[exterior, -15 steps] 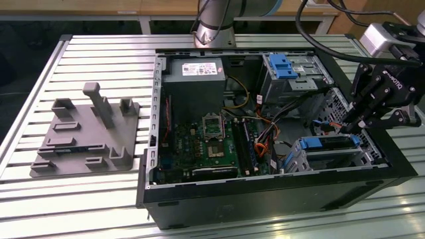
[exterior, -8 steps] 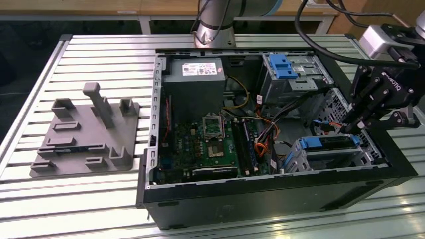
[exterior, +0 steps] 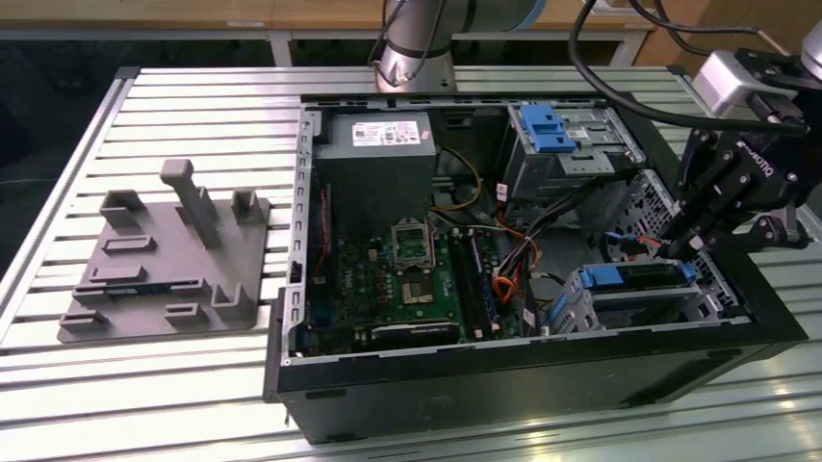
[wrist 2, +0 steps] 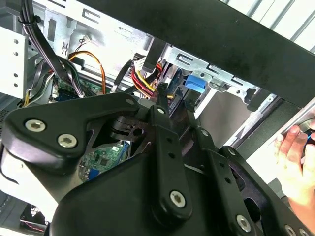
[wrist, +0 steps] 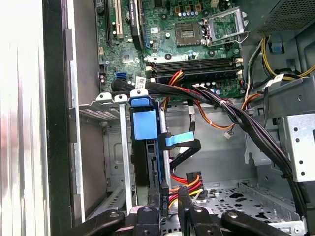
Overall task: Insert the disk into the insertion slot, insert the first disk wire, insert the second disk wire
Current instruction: 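Insert the first disk wire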
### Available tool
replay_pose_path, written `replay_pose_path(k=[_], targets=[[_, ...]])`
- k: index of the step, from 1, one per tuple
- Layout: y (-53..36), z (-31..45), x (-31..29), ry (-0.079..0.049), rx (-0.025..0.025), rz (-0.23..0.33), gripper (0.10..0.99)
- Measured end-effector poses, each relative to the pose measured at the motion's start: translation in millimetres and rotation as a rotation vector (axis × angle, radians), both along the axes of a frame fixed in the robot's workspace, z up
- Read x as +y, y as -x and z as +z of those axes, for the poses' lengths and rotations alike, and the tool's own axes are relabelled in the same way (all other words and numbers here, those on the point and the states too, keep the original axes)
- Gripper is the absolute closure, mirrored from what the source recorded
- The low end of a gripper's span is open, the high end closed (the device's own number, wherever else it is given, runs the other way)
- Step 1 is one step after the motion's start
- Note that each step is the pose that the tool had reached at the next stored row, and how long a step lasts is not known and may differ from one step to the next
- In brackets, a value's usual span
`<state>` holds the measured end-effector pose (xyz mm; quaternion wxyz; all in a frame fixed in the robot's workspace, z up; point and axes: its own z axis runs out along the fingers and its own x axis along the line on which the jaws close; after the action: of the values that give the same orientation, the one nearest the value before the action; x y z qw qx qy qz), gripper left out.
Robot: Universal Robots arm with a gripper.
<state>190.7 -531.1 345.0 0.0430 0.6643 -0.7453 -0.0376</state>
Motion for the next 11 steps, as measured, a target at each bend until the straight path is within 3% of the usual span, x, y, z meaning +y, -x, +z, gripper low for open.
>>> replay_pose_path(k=[4,11], targets=[[0.0,-0.8,0.0,0.0,0.0,-0.002,0.922],[0.2,-1.3,0.0,0.001,0.0,-0.003,0.922]])
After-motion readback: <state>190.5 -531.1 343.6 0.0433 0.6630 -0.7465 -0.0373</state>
